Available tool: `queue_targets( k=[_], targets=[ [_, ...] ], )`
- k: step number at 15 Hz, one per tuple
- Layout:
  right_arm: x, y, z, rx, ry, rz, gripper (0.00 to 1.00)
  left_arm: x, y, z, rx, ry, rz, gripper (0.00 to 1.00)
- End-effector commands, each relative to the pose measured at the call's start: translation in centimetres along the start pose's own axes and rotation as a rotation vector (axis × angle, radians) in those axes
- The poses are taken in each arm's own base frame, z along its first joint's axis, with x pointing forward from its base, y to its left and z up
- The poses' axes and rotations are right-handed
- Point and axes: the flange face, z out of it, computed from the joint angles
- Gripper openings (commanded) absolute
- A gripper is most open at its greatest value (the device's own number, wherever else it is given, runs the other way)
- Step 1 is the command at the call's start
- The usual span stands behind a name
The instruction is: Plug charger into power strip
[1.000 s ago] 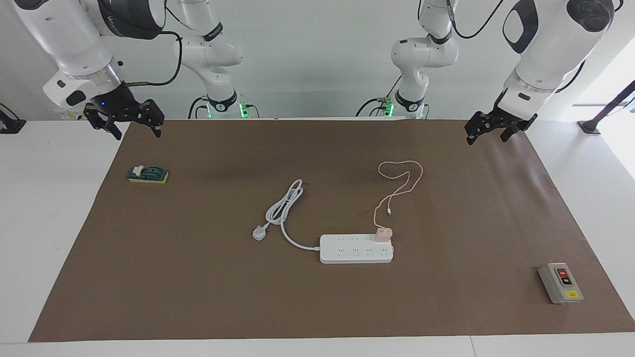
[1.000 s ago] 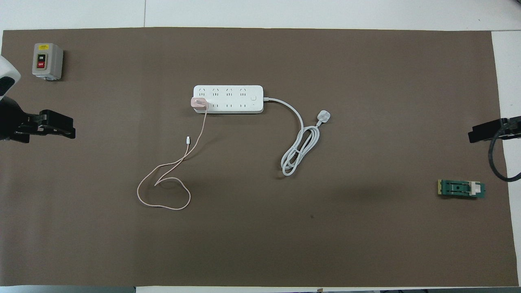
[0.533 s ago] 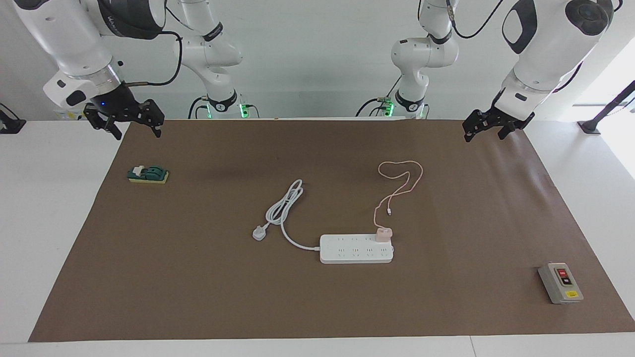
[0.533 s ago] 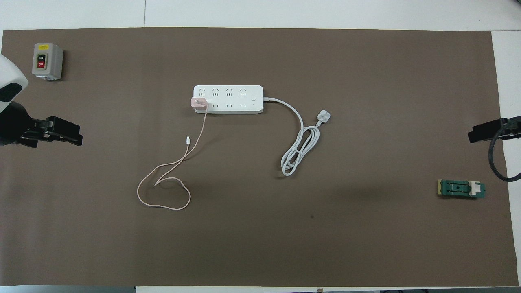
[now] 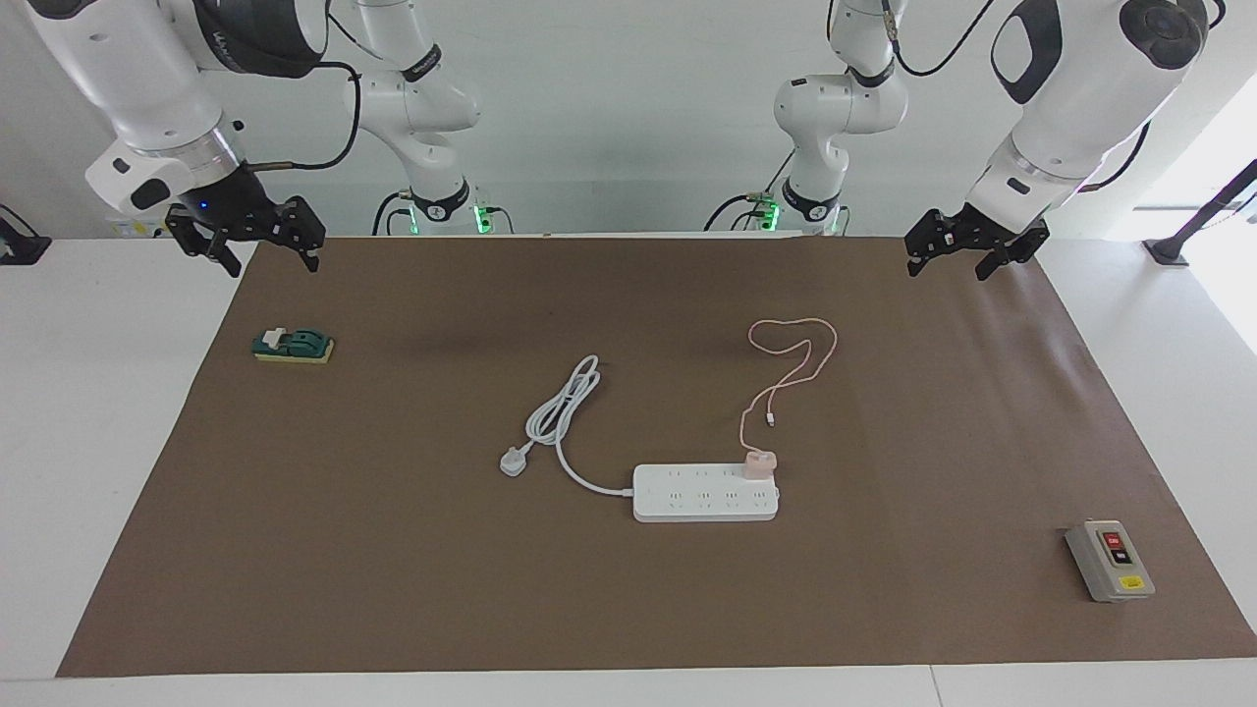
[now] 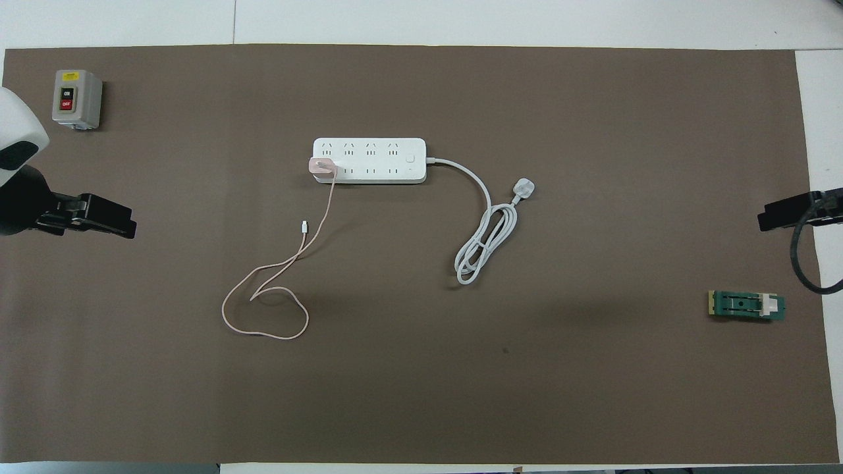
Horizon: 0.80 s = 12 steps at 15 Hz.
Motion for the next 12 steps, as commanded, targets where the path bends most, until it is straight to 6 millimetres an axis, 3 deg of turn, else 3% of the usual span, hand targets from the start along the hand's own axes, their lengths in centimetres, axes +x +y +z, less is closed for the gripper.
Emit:
queue_targets(
  k=[1,12],
  targets=[
    [-0.64,0.03,-0.29,0.016,0.0,0.012,1.0,-0.86,0.1,-0.32,0.001,0.004,0.017,1.0],
    [-0.61,-0.14,-0.3,0.016,0.0,0.013,1.0,-0.71,-0.41,-0.65,0.033,0.007,-0.001,1.0]
  ],
)
